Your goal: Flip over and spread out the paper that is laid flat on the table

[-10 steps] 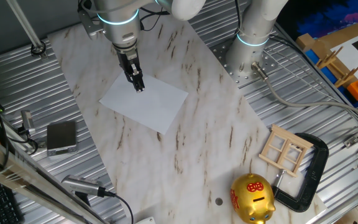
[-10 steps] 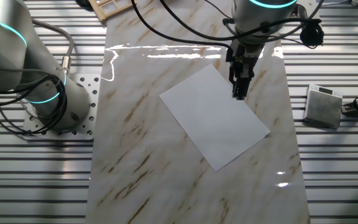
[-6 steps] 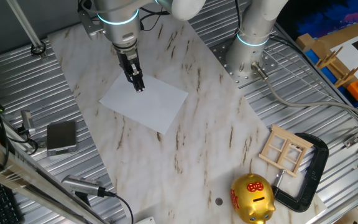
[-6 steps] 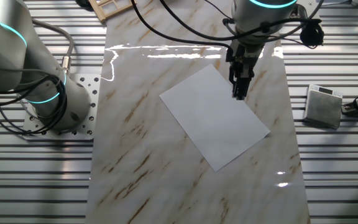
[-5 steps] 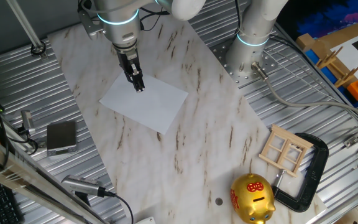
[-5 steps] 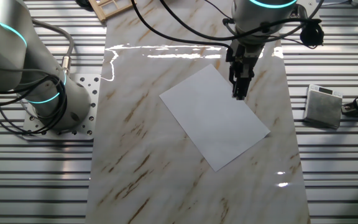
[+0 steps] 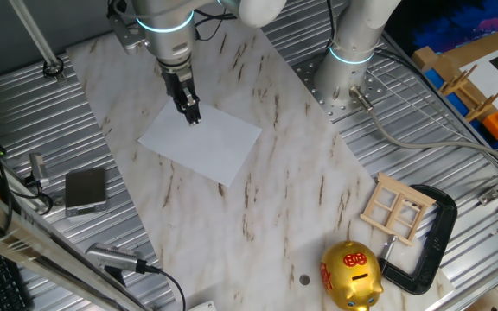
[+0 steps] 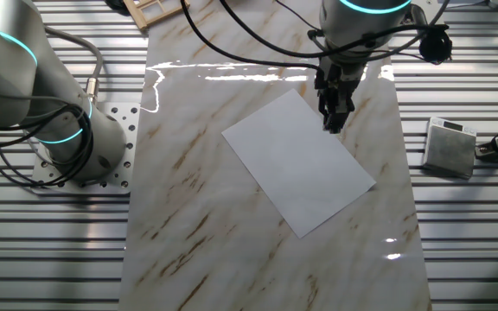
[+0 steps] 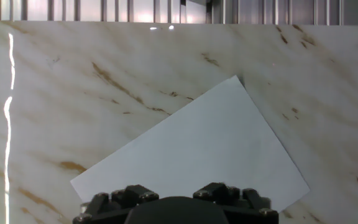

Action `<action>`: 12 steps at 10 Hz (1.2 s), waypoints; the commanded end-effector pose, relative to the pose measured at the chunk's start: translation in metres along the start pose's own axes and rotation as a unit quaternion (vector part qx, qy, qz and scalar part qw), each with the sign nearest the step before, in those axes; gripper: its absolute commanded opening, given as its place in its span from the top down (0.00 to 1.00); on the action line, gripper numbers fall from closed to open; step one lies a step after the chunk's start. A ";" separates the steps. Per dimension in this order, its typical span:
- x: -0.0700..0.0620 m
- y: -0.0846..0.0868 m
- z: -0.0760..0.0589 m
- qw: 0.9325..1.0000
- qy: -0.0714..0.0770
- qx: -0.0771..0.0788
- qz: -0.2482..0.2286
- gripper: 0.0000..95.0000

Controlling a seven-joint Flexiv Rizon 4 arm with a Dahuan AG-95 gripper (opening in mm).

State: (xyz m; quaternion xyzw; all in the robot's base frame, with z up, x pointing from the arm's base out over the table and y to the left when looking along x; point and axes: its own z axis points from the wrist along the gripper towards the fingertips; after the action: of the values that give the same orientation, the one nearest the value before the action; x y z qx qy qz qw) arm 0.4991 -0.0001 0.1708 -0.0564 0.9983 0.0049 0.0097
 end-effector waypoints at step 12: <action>-0.001 0.000 0.001 0.999 -0.001 0.000 -0.042 1.00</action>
State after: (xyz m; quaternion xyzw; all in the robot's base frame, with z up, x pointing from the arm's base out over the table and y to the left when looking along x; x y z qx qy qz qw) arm 0.4995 0.0000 0.1704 -0.0985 0.9951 0.0049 0.0110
